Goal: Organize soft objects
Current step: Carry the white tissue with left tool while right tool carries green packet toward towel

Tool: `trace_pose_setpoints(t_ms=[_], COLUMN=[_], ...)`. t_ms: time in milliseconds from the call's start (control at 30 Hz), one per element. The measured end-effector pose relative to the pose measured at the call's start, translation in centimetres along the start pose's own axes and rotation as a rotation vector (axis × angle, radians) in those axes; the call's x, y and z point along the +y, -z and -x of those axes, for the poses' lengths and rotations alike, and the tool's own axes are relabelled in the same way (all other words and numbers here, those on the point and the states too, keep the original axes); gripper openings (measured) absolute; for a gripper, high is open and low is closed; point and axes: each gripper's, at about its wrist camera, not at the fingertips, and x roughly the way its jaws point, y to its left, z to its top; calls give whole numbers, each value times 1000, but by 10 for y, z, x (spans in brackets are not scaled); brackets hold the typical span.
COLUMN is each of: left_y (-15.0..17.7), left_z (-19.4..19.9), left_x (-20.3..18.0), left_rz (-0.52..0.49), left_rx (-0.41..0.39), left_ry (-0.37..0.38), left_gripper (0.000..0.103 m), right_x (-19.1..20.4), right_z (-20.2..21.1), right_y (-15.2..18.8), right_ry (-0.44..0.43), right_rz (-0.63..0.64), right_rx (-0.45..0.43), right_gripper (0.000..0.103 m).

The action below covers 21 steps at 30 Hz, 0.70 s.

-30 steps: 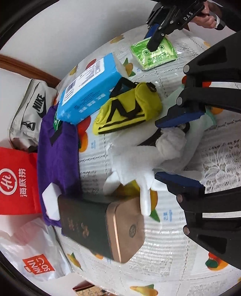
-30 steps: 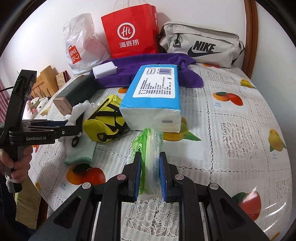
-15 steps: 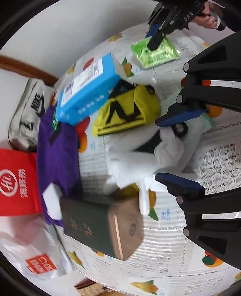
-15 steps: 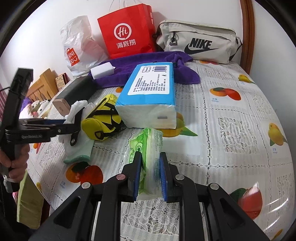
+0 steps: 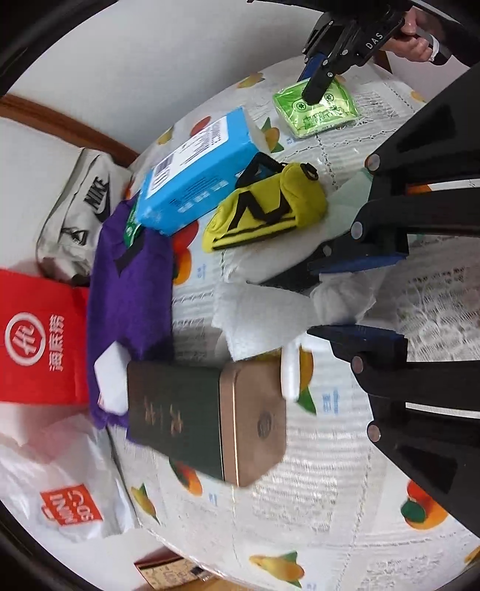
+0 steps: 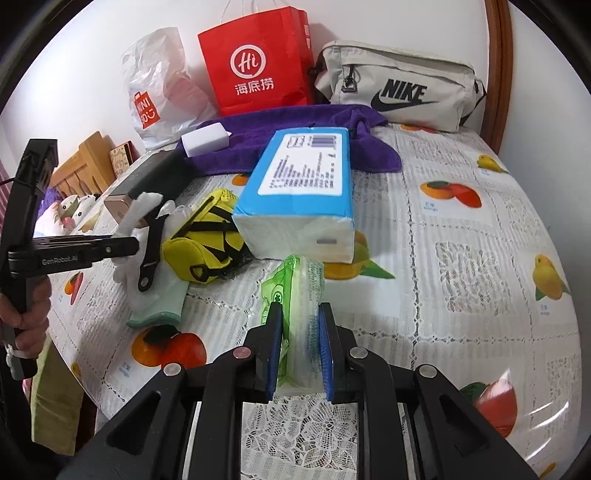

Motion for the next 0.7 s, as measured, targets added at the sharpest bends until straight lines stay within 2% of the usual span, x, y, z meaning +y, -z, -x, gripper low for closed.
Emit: trace_pose_setpoints(t_ms=[333,700], left_y=[-3,-36], left_z=[31,54], left_x=[37,51], left_rz=[71,96], left_rx=[-47,-112], left_ry=[-47,-68], left_gripper=[24,24], right_x=[10,16], right_z=[28,47], right_y=[-30,-87], right_ry=[-2,-4], right_rz=[35,72], right_rx=[-74,-173], right_gripper=[18,18])
